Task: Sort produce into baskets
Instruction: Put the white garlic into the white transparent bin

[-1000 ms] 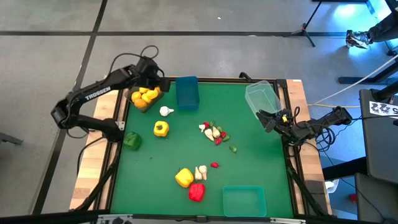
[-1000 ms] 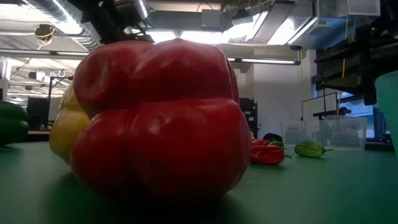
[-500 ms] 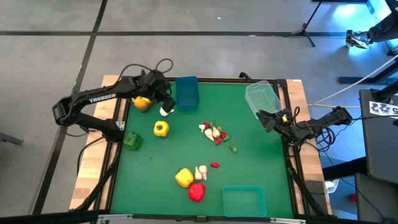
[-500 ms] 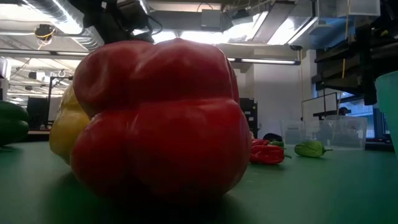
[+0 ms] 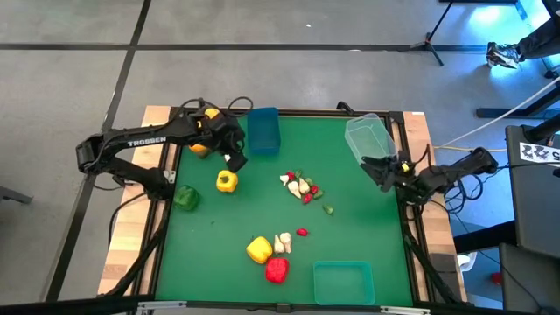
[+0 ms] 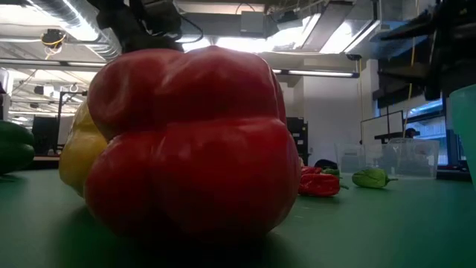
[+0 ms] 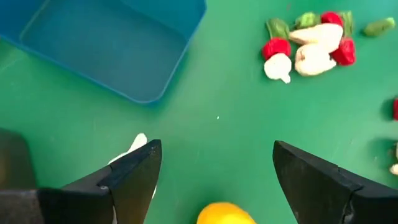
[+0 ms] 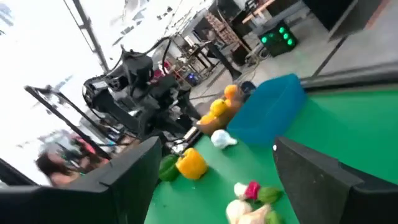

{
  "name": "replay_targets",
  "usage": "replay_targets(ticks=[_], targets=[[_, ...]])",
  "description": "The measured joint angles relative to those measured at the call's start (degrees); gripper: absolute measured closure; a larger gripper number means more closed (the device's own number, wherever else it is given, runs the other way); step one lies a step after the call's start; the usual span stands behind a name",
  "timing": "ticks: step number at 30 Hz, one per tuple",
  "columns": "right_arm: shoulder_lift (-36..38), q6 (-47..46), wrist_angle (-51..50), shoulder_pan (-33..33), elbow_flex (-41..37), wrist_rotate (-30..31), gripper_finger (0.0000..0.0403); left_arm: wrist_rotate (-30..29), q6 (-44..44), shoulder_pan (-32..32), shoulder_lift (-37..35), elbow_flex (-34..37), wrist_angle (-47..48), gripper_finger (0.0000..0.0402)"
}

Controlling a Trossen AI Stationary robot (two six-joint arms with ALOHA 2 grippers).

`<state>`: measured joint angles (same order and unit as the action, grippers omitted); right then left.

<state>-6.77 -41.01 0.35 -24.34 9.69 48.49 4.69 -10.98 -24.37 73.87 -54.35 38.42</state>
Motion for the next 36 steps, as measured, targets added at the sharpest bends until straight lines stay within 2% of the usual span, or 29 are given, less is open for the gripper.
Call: replay_targets(ticks=[4, 9, 12, 15, 18, 21, 25, 36], targets=[[-8.5, 5.1, -0.1, 0.0, 5.6, 0.0, 0.01, -1.7, 0.7, -0.1, 0.0, 0.0, 2.4, 0.0098], [-25.0, 11.5, -1.6, 0.2, 15.6, 0.3, 0.01, -4.4, 3.5, -0.6, 0.0, 0.0, 3.3, 0.0098], [-34.3, 12.8, -5.2, 2.5, 23.5, -0.3, 0.01, -7.6, 3.4, -1.3, 0.0, 0.0, 3.1, 0.0098], [-41.2, 14.5, -10.0, 6.0, 30.9, -3.9, 0.01, -9.7, 1.0, -3.0, 0.8, 0.0, 3.0, 0.0098], [-45.9, 16.0, -15.9, 10.1, 37.0, -10.3, 0.01, -9.7, 0.8, -4.3, 2.6, 0.0, 3.0, 0.0098], [-49.2, 16.1, -20.4, 14.3, 40.4, -17.0, 0.01, -9.7, 2.4, -5.1, 5.8, 0.0, 3.0, 0.0098], [-51.0, 15.9, -21.2, 18.0, 41.2, -23.2, 0.01, -9.8, 3.8, -5.1, 10.3, 0.0, 2.5, 0.0098], [-51.6, 15.9, -21.8, 19.5, 41.2, -25.6, 0.01, -10.3, 7.3, -4.5, 18.9, 0.0, 3.2, 0.0098]])
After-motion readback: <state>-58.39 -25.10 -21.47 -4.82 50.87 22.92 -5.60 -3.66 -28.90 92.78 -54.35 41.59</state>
